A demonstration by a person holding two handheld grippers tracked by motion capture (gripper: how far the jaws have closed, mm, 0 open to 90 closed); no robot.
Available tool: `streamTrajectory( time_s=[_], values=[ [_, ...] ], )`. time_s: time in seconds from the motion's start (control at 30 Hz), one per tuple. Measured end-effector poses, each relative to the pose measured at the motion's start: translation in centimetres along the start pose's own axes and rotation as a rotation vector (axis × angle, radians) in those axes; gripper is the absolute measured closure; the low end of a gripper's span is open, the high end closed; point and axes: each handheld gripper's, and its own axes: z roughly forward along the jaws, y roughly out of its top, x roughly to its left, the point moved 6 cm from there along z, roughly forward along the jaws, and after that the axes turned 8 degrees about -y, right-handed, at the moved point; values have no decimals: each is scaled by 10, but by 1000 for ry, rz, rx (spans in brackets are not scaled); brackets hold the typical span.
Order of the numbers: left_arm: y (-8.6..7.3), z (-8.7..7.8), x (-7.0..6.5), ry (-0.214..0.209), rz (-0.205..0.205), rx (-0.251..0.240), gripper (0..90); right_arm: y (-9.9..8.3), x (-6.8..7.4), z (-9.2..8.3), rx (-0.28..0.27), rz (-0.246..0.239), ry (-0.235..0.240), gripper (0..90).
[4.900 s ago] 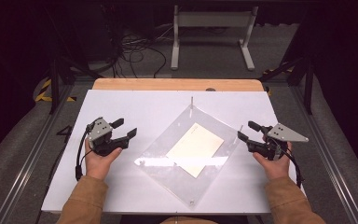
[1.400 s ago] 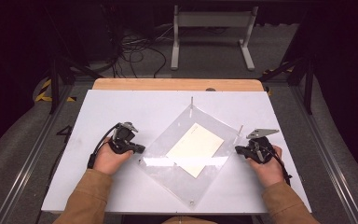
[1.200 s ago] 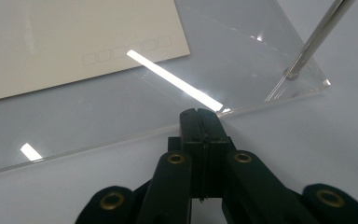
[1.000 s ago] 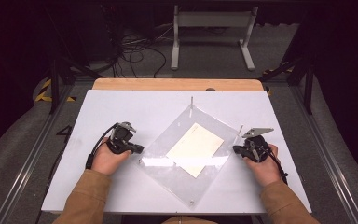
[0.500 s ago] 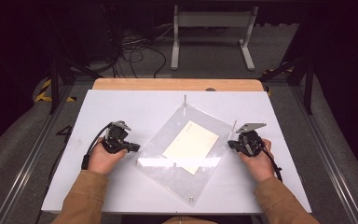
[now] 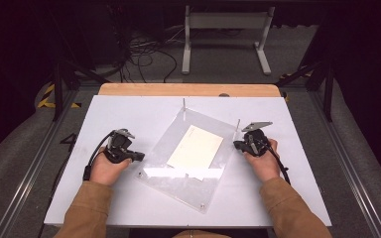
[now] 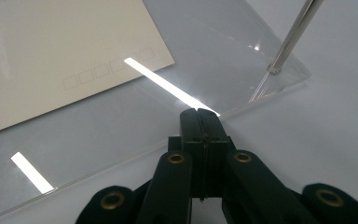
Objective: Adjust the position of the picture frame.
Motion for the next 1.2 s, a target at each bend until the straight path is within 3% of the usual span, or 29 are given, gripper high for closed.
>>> streamTrajectory(
  time_s=[0.13, 0.23, 0.3, 0.4, 0.5, 0.83, 1.07, 1.2],
  values=[
    [-2, 0, 0, -3, 0, 7, 898, -1, 1, -6, -10, -7, -9, 898],
    [-3, 4, -5, -31, 10, 26, 898, 2, 0, -18, -40, 1, -2, 898],
    [-4, 7, -5, -7, 27, 50, 898, 3, -1, -25, -57, -1, 1, 898],
    [-5, 7, -7, -5, 26, 45, 898, 2, -3, -32, -67, 9, 8, 898],
    [-5, 8, -9, -2, 62, 51, 899, 0, -6, -36, -73, 22, 9, 898],
    [-4, 20, -33, -106, 135, 97, 899, -4, -22, -52, -100, 69, 4, 898],
    [-1, 29, -49, -147, 177, 115, 899, -7, -31, -55, -99, 96, 9, 898],
    [2, 38, -64, -183, 213, 130, 900, -5, -31, -54, -103, 99, 23, 898]
  ],
)
